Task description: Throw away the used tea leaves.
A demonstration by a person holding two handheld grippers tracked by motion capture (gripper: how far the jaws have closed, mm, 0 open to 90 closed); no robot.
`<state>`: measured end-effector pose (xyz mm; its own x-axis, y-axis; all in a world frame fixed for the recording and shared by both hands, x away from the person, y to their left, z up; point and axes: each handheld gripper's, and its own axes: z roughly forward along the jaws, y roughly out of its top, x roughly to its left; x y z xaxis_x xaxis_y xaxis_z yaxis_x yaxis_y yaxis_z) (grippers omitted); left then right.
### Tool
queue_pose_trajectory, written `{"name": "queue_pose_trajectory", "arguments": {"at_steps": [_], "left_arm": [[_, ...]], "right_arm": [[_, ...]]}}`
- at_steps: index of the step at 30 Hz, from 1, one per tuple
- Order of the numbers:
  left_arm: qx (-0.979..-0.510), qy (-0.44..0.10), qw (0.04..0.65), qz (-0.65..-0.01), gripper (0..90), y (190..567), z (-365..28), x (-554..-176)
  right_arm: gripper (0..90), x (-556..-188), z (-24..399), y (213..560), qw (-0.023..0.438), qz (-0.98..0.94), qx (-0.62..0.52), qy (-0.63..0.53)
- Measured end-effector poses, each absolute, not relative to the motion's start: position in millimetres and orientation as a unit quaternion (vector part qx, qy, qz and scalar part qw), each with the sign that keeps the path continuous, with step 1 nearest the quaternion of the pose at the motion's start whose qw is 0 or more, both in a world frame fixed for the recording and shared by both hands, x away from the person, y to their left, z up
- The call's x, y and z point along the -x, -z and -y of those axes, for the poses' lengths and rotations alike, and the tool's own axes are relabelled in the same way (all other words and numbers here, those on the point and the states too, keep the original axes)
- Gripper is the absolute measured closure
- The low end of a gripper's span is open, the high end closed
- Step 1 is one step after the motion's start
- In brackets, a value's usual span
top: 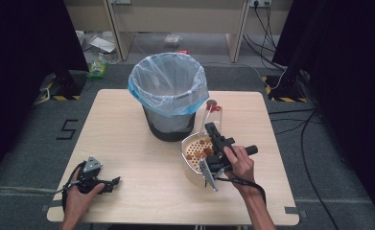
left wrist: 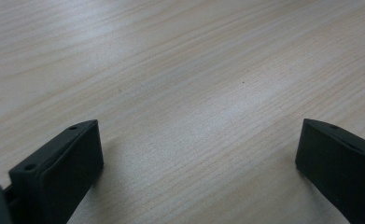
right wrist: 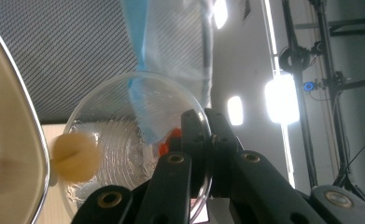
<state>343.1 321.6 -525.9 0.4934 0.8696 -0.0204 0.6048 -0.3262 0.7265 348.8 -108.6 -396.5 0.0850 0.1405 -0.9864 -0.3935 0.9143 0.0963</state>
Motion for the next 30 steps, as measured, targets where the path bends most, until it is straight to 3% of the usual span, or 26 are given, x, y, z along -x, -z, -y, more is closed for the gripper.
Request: {"name": "queue_pose_trajectory", "arguments": {"at_steps": [7, 10, 11, 17, 21, 30], "left_arm": [[-0.792, -0.191, 0.346, -0.466, 0.0, 526, -322, -343], [-0.792, -0.192, 0.346, -0.466, 0.0, 526, -322, -343], [-0.792, -0.192, 0.346, -0.466, 0.0, 526, -322, -343], [-0.792, -0.192, 0.346, -0.466, 0.0, 526, -322, -343], [-0.792, -0.191, 0.346, -0.466, 0.0, 526, -322, -343], [-0.792, -0.189, 0.346, -0.466, 0.0, 526, -322, -343]], "right_arm": [[88.1, -356, 112, 392, 0.702, -0.681, 0.051, -0.205], [88.0, -365, 123, 378, 0.637, -0.716, -0.053, -0.281], [88.0, -365, 123, 378, 0.637, -0.716, -0.053, -0.281], [87.9, -385, 145, 367, 0.534, -0.734, -0.183, -0.378], [87.9, -399, 159, 365, 0.488, -0.732, -0.239, -0.412], [87.9, -414, 178, 351, 0.431, -0.72, -0.301, -0.453]]}}
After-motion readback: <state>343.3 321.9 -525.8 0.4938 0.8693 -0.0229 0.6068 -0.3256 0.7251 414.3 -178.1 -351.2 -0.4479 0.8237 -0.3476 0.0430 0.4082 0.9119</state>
